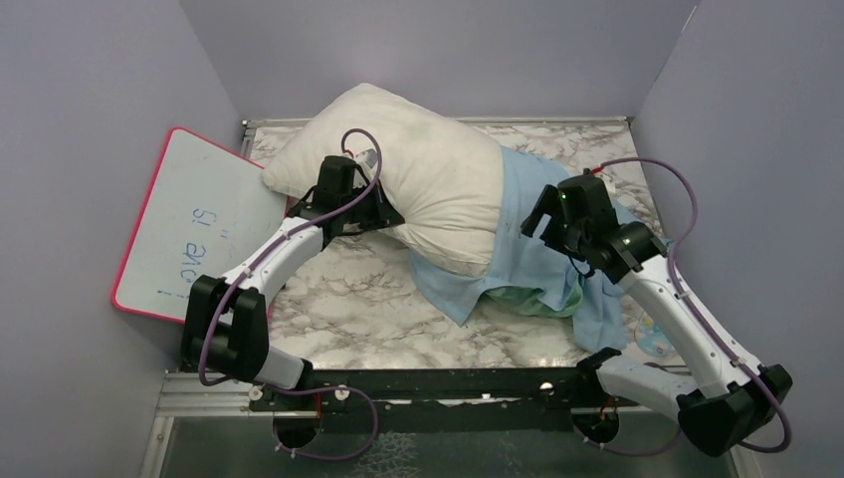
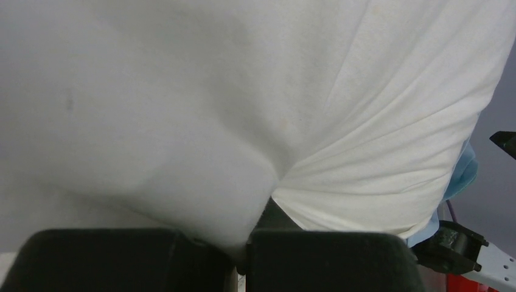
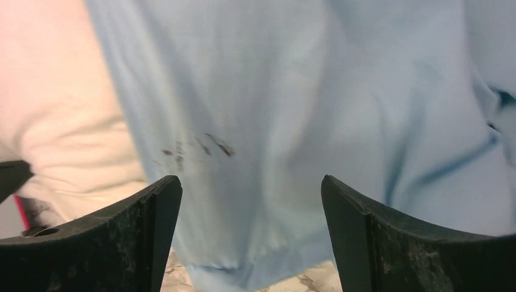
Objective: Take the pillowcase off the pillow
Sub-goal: Remove the pillow from the pillowcase.
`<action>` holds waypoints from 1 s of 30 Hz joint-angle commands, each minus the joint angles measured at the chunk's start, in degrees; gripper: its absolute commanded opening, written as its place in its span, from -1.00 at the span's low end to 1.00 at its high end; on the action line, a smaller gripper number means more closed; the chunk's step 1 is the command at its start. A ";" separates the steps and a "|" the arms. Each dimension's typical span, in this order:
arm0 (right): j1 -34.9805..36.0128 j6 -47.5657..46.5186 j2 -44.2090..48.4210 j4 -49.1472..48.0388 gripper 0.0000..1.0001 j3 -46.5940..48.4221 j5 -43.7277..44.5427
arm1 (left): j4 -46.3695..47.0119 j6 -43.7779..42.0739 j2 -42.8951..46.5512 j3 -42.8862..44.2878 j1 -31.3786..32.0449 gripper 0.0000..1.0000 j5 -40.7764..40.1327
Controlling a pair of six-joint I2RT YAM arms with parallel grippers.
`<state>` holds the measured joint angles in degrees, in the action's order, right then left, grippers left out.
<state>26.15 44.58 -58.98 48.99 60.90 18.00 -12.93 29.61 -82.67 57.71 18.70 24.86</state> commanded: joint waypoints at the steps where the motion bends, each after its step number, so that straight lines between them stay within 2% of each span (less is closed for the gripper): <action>1: -0.06 -6.19 -6.09 -11.13 0.79 3.09 -9.92 | 0.45 -2.62 2.09 0.69 -0.69 -1.00 -1.06; 5: -0.11 -6.69 -11.72 -17.49 0.70 2.25 -17.48 | 0.15 -2.69 2.06 1.05 -0.53 -1.00 -0.63; 6: -0.13 -7.31 -13.32 -17.44 0.58 2.58 -17.23 | -0.06 -2.78 2.08 1.20 -0.53 -1.00 -0.67; 7: -0.07 -7.11 -14.83 -15.00 0.50 3.65 -13.55 | -0.41 -2.98 2.07 1.37 -0.56 -1.00 -0.84; 10: -0.07 -3.88 -17.47 -5.18 0.00 6.69 1.34 | -0.86 -2.94 2.49 1.20 -0.59 -1.00 -2.22; 12: -0.27 -2.15 -15.84 -1.28 -0.28 6.26 9.75 | -1.11 -2.74 2.61 0.89 -0.53 -1.00 -3.10; 13: -0.64 -1.48 -14.14 -0.14 -0.36 5.21 12.86 | -1.33 -2.59 2.61 0.76 -0.58 -1.00 -3.60; 15: -2.86 -0.66 -9.63 1.55 -0.39 2.98 16.47 | -1.48 -2.39 2.54 0.51 -0.59 -1.00 -4.53; 18: -9.22 -1.61 -4.36 1.88 -0.58 -0.84 15.78 | -1.94 -2.56 2.83 0.51 -0.59 -1.00 -5.79; 22: -19.25 -5.29 -1.23 -0.28 -0.60 -5.18 8.46 | -2.20 -2.99 2.79 0.90 -0.59 -1.00 -5.44; 25: -20.26 -7.56 -0.88 -2.20 -0.53 -4.46 0.62 | -2.09 -3.14 2.65 1.08 -0.59 -1.00 -4.17; 26: -20.24 -9.34 -0.87 -3.02 -0.40 -3.32 -3.26 | -2.03 -3.27 2.69 1.08 -0.59 -1.00 -3.80; 28: -20.26 -12.34 -0.94 -5.34 0.02 -0.67 -10.32 | -1.93 -3.66 2.91 1.09 -0.59 -1.00 -3.01; 30: -20.21 -13.86 -1.58 -6.30 0.21 2.37 -13.73 | -1.85 -4.12 3.12 1.04 -0.57 -1.00 -2.42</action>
<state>7.38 37.85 -61.08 44.91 57.14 10.02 -13.89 29.34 -81.54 57.74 20.34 26.55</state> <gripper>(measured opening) 0.539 0.038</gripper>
